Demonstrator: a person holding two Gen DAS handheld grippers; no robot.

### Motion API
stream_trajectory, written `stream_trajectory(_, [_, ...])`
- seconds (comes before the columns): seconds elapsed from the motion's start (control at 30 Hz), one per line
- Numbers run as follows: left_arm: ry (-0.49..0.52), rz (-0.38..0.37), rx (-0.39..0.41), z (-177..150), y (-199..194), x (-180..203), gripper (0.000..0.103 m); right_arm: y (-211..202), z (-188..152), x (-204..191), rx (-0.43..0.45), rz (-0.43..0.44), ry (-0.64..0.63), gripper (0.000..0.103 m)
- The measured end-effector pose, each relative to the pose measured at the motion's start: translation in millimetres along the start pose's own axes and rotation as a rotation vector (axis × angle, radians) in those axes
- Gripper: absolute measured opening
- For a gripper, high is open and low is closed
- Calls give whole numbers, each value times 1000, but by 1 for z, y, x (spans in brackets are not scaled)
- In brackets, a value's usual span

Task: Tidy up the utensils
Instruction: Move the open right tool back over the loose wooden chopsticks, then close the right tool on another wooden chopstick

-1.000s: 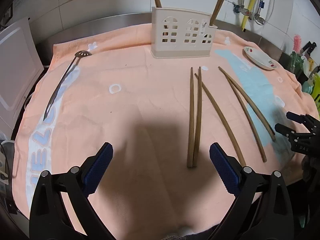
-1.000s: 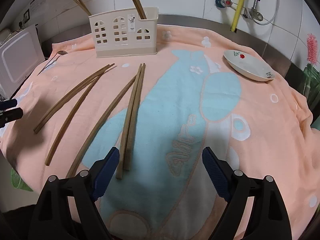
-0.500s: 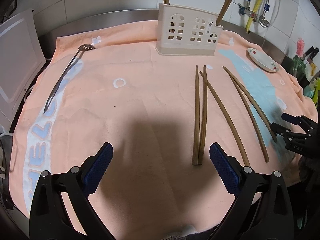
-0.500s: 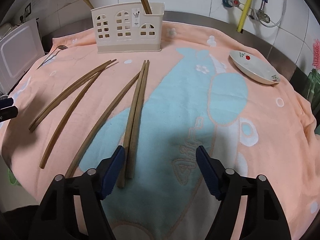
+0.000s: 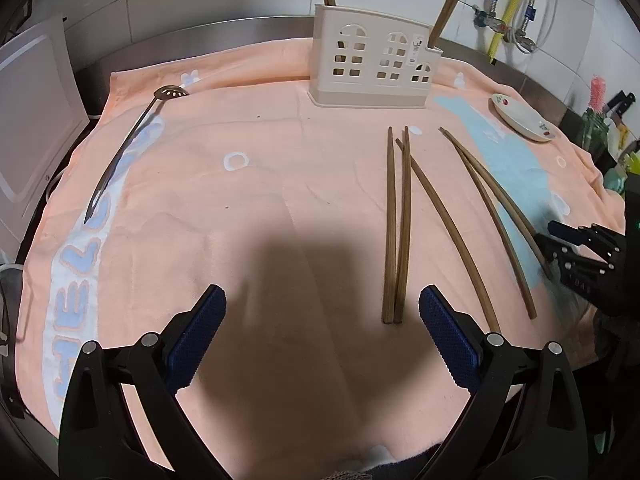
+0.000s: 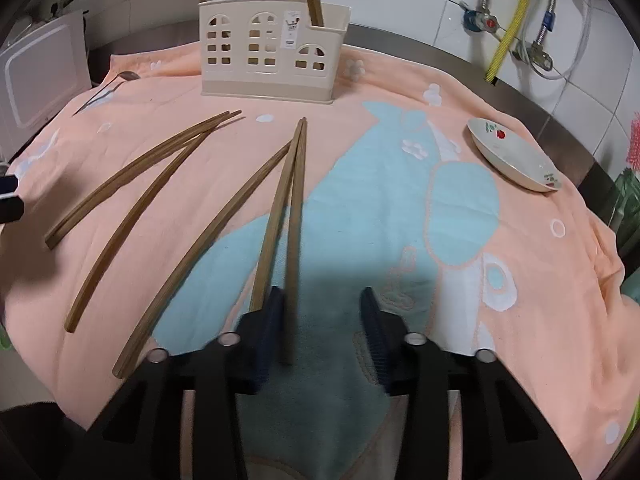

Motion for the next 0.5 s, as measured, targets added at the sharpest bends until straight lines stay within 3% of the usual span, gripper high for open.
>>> stream_trajectory(0.27, [21,-25,7,-1,-1,6,92,-1,-3,5,7,13,21,20])
stream_trajectory(0.33, [39,-39,5,-3,0,11,86,-1,-5,3,8,26,18,16])
stream_trajectory(0.5, [87,-67,-18,-6,6,22,57,-2,-6,4,12,36,32,11])
Point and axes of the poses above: each gripper's, at about its wrist camera, not at the fingertips, and y roughly the way its jaws point, x to its right, z to its top, the point moved 7 cm from there along y, roughly the way its jaws point, and after that the axes turned 8 degrees about -y, right-handed, at the moved point
